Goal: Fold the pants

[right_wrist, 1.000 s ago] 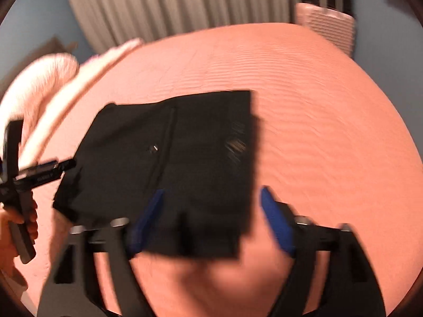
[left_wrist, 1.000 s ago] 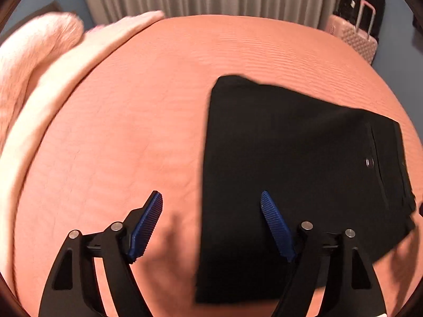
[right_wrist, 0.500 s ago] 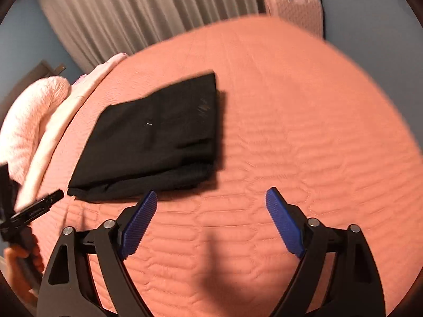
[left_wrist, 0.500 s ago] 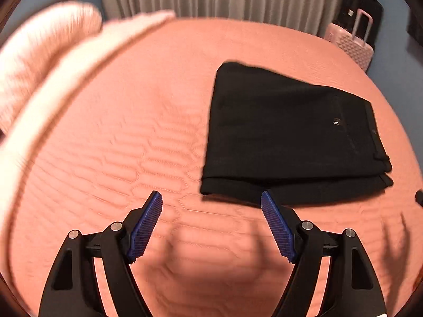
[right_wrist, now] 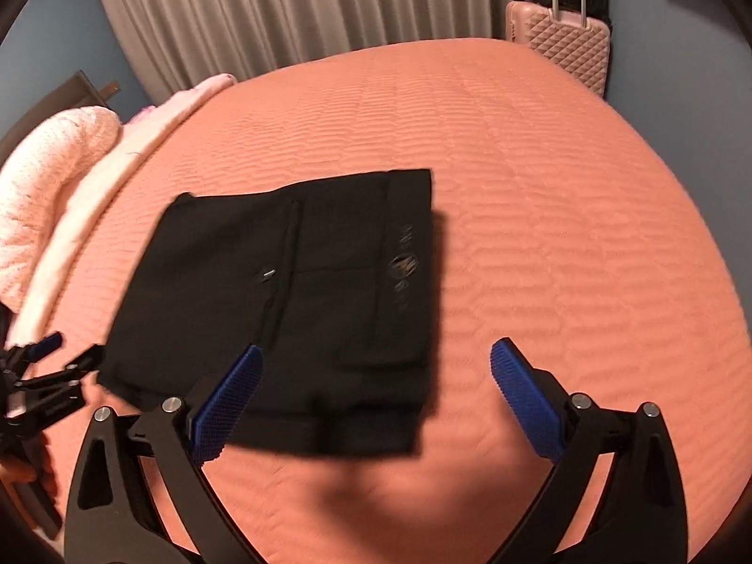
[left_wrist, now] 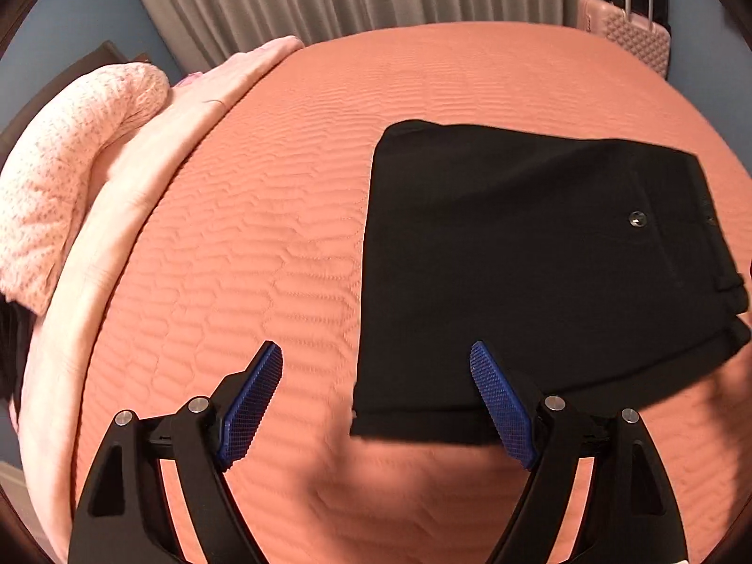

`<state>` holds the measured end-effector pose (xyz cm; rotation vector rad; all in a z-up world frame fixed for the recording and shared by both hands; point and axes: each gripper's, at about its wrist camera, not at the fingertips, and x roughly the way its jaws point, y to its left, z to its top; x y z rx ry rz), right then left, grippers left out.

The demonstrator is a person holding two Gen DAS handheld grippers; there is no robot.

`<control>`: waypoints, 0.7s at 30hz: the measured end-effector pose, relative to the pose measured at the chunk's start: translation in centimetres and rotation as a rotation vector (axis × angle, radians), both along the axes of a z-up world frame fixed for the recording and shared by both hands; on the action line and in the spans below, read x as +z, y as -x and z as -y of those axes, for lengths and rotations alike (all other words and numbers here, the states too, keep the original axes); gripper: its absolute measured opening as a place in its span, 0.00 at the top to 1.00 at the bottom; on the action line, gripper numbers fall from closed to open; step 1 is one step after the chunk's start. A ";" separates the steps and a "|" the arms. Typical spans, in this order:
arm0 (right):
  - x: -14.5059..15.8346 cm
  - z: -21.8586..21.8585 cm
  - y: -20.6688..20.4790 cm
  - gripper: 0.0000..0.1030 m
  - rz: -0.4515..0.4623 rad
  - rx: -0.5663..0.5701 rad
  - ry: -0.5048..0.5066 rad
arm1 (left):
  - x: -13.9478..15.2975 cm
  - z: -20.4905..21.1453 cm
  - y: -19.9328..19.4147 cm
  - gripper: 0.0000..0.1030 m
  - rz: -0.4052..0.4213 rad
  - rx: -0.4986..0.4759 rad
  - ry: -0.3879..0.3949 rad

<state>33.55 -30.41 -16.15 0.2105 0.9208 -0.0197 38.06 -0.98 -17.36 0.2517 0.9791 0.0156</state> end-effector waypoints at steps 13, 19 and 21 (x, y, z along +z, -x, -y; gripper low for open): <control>-6.1 -1.8 -1.1 0.13 -0.080 0.121 -0.223 | -4.8 -3.6 -4.3 0.35 -0.221 -0.034 0.403; -4.7 -0.6 0.2 0.73 -0.071 0.071 -0.298 | -2.7 -1.9 -2.5 0.80 -0.171 -0.088 0.291; -3.4 -0.9 1.3 0.83 -0.066 0.089 -0.281 | -1.7 -1.9 -1.0 0.83 -0.165 -0.113 0.298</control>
